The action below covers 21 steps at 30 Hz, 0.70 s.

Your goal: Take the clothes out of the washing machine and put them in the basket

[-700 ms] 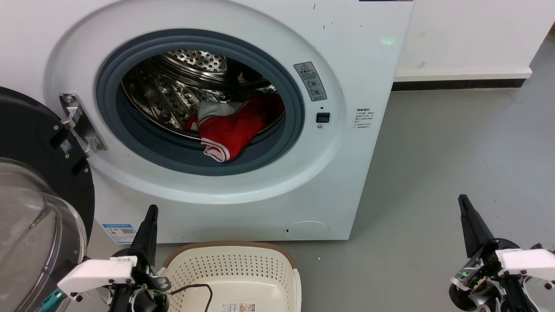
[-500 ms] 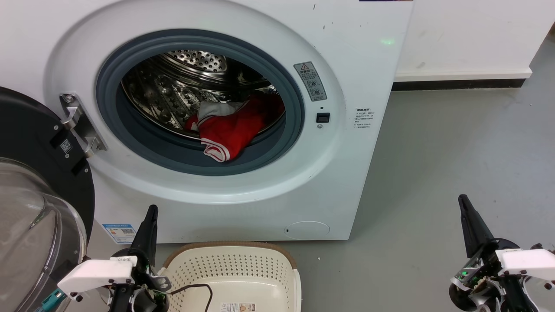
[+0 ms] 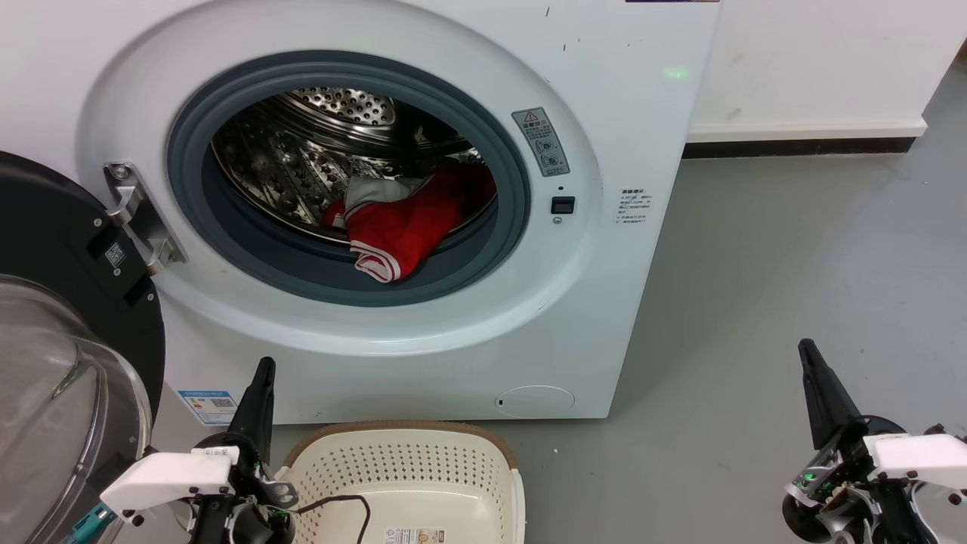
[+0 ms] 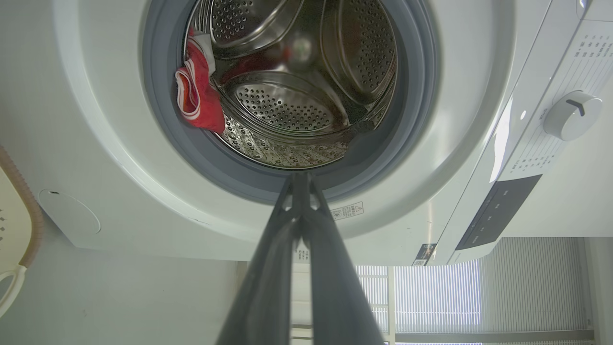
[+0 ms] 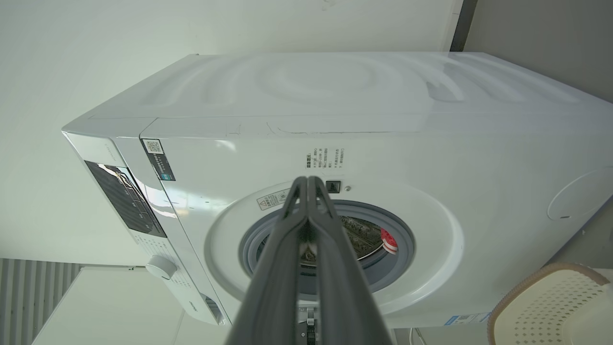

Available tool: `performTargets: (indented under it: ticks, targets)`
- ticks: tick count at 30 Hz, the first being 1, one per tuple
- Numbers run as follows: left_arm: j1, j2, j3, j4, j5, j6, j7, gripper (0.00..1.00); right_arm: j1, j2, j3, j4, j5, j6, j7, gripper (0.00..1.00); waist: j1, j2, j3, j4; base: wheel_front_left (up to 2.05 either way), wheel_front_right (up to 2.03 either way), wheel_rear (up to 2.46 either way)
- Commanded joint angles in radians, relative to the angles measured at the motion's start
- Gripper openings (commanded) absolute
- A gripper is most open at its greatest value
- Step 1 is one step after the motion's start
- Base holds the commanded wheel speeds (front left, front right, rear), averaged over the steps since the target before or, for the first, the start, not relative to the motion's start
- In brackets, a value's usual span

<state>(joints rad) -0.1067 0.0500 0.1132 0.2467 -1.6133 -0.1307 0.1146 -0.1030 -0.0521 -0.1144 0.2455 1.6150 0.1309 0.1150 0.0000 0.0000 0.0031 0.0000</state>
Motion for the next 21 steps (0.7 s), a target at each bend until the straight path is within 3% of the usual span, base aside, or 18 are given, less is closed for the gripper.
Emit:
performTargets:
  ticks: [1, 4, 5, 12, 21]
  targets:
    - [-0.006, 0.001, 0.002, -0.001, 0.000, -0.003, 0.002, 0.00, -0.013, 0.003, 0.000, 0.001, -0.004, 0.000, 0.000, 0.00, 0.0000, 0.0000, 0.000, 0.000, 0.00, 0.00, 0.00]
    - [-0.006, 0.001, 0.002, -0.001, 0.000, -0.003, 0.002, 0.00, -0.013, 0.003, 0.000, 0.001, -0.004, 0.000, 0.000, 0.00, 0.0000, 0.0000, 0.000, 0.000, 0.00, 0.00, 0.00]
    - [0.000, 0.000, 0.000, -0.001, 0.000, 0.000, -0.001, 1.00, 0.000, 0.000, 0.000, 0.000, -0.001, 0.000, -0.001, 1.00, 0.0000, 0.0000, 0.000, 0.000, 0.00, 0.00, 0.00]
    - [0.023, -0.002, -0.006, 0.002, 0.028, 0.000, -0.025, 1.00, 0.023, 0.001, 0.007, 0.012, -0.023, 0.000, -0.025, 1.00, 0.0000, 0.0000, 0.001, 0.001, 0.00, 0.00, 0.00]
    - [0.032, -0.001, 0.001, -0.048, 0.181, 0.016, -0.069, 1.00, 0.037, 0.001, 0.003, -0.028, -0.167, 0.000, -0.069, 1.00, 0.0000, 0.0000, 0.003, 0.000, 0.00, 0.00, 0.00]
